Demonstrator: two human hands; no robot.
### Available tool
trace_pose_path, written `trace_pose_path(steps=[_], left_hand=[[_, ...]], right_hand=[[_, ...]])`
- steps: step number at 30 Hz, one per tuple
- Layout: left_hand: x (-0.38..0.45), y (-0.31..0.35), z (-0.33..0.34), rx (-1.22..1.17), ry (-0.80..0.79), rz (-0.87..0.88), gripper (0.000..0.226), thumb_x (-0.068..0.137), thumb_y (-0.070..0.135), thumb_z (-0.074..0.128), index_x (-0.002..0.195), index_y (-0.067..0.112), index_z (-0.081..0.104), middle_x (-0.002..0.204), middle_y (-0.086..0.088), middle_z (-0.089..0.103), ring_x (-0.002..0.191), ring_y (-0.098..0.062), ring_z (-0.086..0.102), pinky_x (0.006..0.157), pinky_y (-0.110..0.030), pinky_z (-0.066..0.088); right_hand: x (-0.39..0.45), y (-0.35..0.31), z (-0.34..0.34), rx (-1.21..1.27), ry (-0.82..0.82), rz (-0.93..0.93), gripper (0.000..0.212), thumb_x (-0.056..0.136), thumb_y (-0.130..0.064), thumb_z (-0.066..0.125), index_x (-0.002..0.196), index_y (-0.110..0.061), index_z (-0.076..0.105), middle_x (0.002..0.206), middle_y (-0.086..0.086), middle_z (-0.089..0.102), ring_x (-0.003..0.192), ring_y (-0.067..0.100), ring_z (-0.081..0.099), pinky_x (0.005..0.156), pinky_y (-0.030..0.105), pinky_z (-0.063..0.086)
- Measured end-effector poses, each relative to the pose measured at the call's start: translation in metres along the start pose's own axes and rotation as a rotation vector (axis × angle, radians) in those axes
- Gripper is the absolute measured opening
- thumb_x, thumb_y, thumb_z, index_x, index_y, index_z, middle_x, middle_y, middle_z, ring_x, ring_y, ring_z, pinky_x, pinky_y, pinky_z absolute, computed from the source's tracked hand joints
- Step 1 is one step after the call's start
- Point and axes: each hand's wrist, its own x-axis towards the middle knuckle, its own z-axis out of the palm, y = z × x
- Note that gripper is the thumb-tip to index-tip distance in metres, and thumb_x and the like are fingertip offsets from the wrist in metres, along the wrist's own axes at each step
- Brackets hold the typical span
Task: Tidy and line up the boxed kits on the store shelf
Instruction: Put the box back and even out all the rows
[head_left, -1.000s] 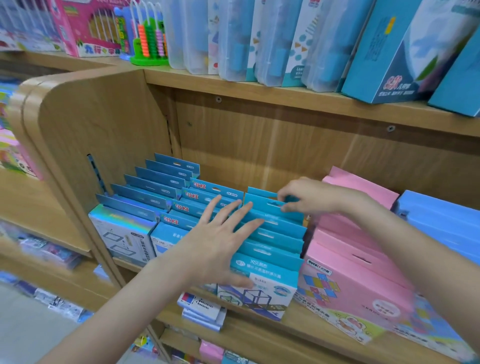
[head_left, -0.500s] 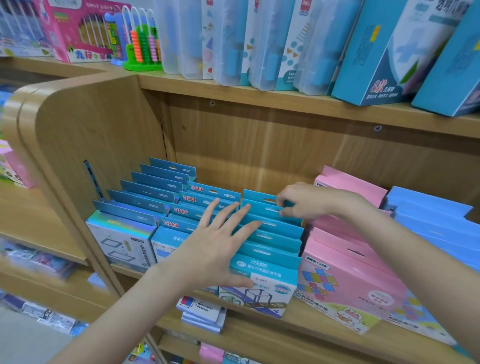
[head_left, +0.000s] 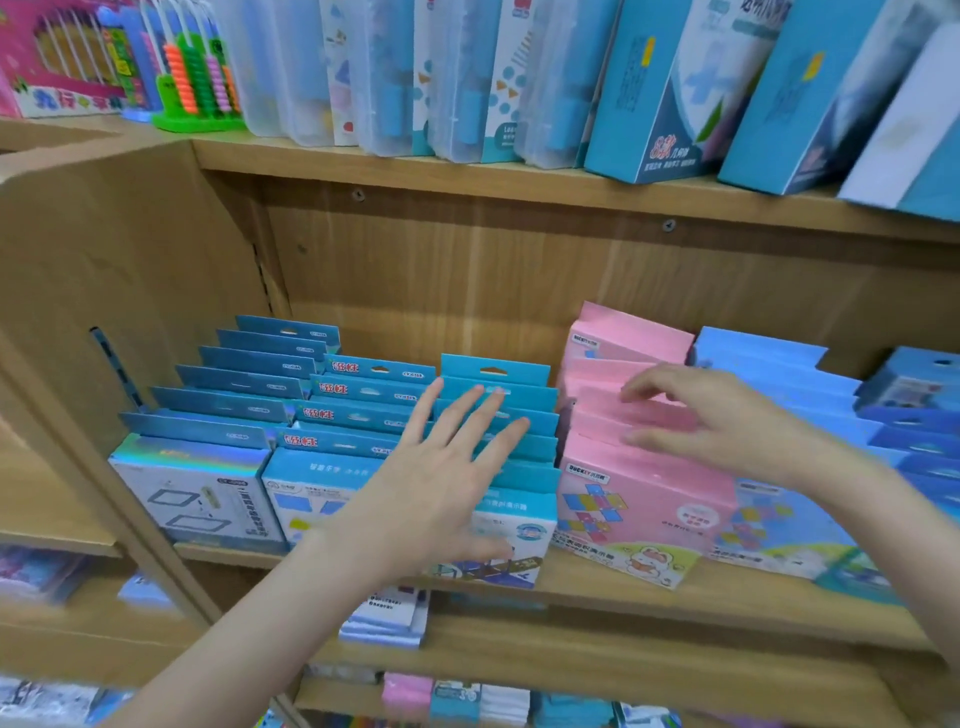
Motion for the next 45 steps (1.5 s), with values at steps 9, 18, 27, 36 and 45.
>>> trace_pose_path(steps=[9,18,27,36,45], left_hand=[[0.013,0.017,0.002,0.019,-0.046,0.038,0.104,0.076,0.074,0.045,0.144,0.029,-0.019,0.155,-0.004,-0.017,0.141,-0.028,-0.015,0.108,-0.044,-0.019],[0.009,0.013,0.007,-0.025,-0.018,0.017,0.096,0.083,0.064,0.048,0.142,0.035,-0.022,0.155,0.002,-0.017,0.142,-0.023,-0.015,0.111,-0.042,-0.012],[0.009,0.013,0.011,-0.006,0.029,0.012,0.097,0.082,0.063,0.051,0.144,0.033,-0.017,0.156,-0.001,-0.01,0.143,-0.025,-0.01,0.105,-0.038,-0.018],[0.002,0.01,0.017,0.053,0.152,0.053,0.104,0.049,0.065,0.077,0.134,0.02,0.04,0.129,-0.009,0.056,0.118,-0.031,0.053,0.1,-0.049,0.033],[-0.004,0.012,0.023,0.039,0.212,0.031,0.096,0.053,0.062,0.077,0.131,0.021,0.04,0.131,-0.01,0.054,0.12,-0.031,0.051,0.102,-0.052,0.031]], right_hand=[[-0.016,0.002,0.039,-0.38,-0.058,0.138,0.087,0.065,-0.062,0.066,0.137,-0.028,0.029,0.144,0.003,0.023,0.129,0.024,0.024,0.107,0.037,0.018],[-0.017,0.007,0.031,-0.386,-0.127,-0.013,0.078,0.067,-0.061,0.066,0.129,-0.027,0.033,0.106,-0.008,0.031,0.092,0.011,0.025,0.079,0.024,0.019],[-0.028,0.002,0.037,-0.408,-0.089,-0.111,0.074,0.057,-0.057,0.073,0.117,-0.022,0.046,0.109,0.0,0.047,0.099,0.022,0.045,0.081,0.028,0.027],[-0.028,-0.002,0.04,-0.458,-0.05,-0.11,0.074,0.059,-0.056,0.073,0.117,-0.019,0.047,0.113,0.003,0.049,0.101,0.025,0.048,0.086,0.037,0.037],[-0.029,0.001,0.042,-0.47,-0.035,-0.129,0.077,0.05,-0.06,0.077,0.107,-0.023,0.04,0.104,0.004,0.055,0.09,0.025,0.055,0.077,0.037,0.046]])
